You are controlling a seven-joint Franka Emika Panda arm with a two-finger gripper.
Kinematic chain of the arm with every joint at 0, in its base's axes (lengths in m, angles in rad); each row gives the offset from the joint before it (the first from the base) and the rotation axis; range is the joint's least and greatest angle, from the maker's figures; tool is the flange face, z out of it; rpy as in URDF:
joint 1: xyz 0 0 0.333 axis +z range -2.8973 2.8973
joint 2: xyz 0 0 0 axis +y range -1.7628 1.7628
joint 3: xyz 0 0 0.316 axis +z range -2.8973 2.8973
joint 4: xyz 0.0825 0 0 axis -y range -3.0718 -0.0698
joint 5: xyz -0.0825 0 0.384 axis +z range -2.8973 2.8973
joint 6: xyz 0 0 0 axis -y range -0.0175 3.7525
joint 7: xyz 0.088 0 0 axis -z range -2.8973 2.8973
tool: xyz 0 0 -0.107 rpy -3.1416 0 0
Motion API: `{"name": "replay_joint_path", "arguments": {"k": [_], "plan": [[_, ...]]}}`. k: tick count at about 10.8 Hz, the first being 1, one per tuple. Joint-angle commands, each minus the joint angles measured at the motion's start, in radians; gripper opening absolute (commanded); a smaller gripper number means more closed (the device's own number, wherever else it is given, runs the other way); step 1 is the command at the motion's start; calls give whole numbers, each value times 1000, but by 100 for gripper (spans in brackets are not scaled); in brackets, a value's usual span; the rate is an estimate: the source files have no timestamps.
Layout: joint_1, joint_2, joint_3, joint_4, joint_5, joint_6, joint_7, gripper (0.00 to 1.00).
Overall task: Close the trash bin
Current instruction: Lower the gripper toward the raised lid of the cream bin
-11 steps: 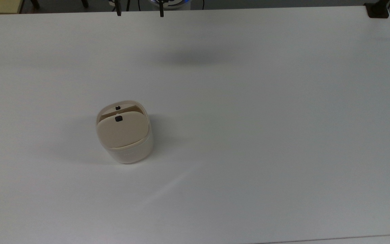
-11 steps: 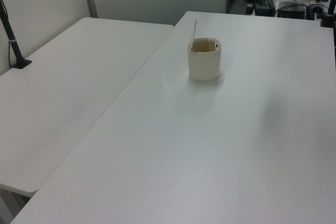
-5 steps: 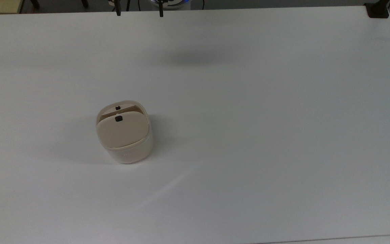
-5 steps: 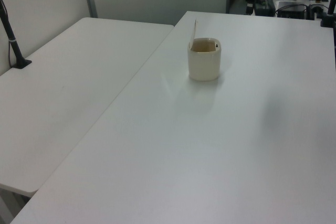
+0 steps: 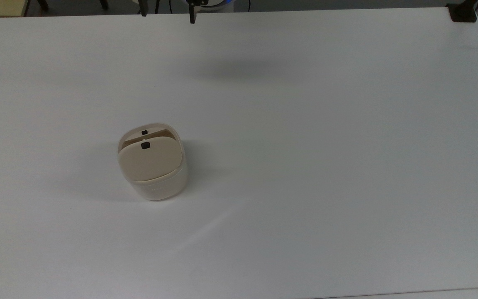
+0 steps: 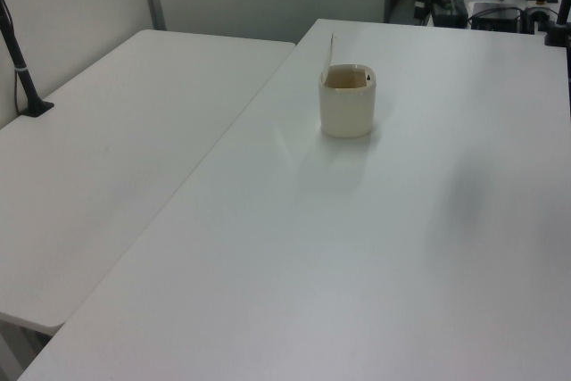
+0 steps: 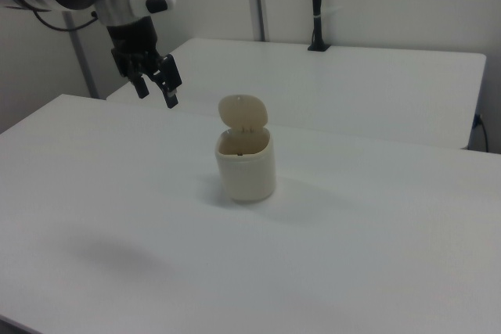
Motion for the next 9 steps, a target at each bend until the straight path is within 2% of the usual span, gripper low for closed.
{"name": "replay_joint_path", "arguments": {"k": [1,2,3,4,5,6,9], "plan": [[2,30,-6,24,29,155,222,77],[2,39,-6,25,27,215,302,59],[2,56,-6,34,29,267,377,35],[3,85,-6,48,27,315,446,16],[3,116,-6,72,26,348,498,6],[2,151,-6,91,24,376,531,0],[-12,235,-7,134,26,535,730,0]]}}
